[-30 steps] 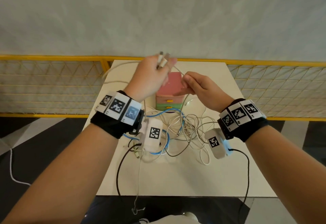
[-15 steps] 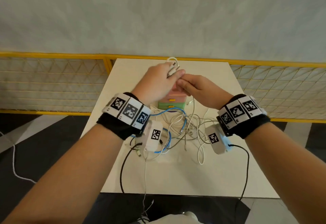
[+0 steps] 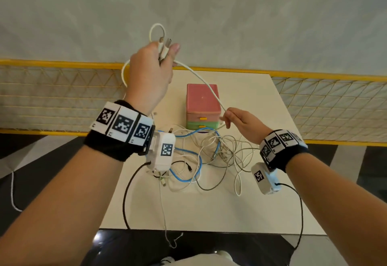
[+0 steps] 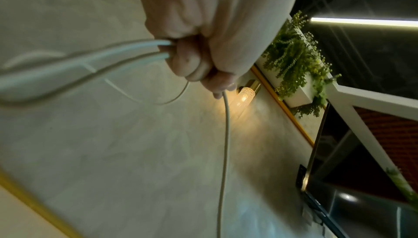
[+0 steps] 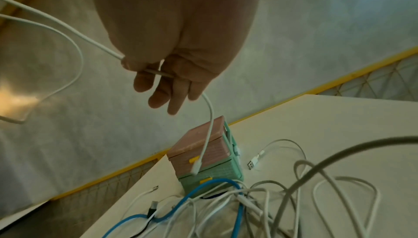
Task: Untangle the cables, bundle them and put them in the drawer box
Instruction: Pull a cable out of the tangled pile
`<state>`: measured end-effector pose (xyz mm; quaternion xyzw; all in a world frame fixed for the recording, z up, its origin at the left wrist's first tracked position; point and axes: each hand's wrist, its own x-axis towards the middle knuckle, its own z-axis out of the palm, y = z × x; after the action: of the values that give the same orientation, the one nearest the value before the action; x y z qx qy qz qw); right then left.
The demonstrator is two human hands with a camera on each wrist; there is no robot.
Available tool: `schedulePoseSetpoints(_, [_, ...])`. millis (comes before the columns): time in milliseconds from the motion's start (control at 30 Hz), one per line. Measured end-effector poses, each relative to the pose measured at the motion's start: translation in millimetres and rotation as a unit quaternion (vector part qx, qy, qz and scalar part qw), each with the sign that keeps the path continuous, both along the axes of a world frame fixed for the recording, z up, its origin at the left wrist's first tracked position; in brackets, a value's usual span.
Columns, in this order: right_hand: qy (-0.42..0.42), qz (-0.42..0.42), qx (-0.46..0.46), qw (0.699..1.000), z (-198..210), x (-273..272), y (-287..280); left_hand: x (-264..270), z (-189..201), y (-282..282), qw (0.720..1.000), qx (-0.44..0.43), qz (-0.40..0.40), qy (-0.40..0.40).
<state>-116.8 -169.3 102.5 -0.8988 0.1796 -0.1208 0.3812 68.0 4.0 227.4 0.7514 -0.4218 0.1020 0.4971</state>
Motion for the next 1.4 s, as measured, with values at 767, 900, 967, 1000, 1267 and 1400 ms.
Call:
schedulePoseSetpoints(767, [-0.08, -0.066, -0.177, 0.979, 100, -12, 68, -34, -14, 12, 0.97, 0.001, -0.183, 0.162])
schedulePoseSetpoints(900, [-0.06, -0.041, -0.178, 0.981, 105, -16, 92, -43, -16, 24, 0.955, -0.014, -0.24, 0.172])
schedulePoseSetpoints(967, [-0.02, -0.03, -0.19, 0.981, 113, -26, 101, -39, -13, 32, 0.942, -0.055, -0.258, 0.209])
schedulePoseSetpoints(1000, [0.017, -0.008, -0.202, 0.979, 117, -32, 105, -35, -13, 36, 0.935, -0.066, -0.255, 0.236])
schedulePoseSetpoints(1267, [0.291, 0.151, -0.061, 0.943, 137, -65, 152, -40, -9, 55, 0.889, 0.038, -0.338, 0.306])
schedulePoseSetpoints(1400, [0.162, 0.055, -0.051, 0.984, 138, -64, 156, -57, -8, 63, 0.882, 0.081, -0.378, 0.27])
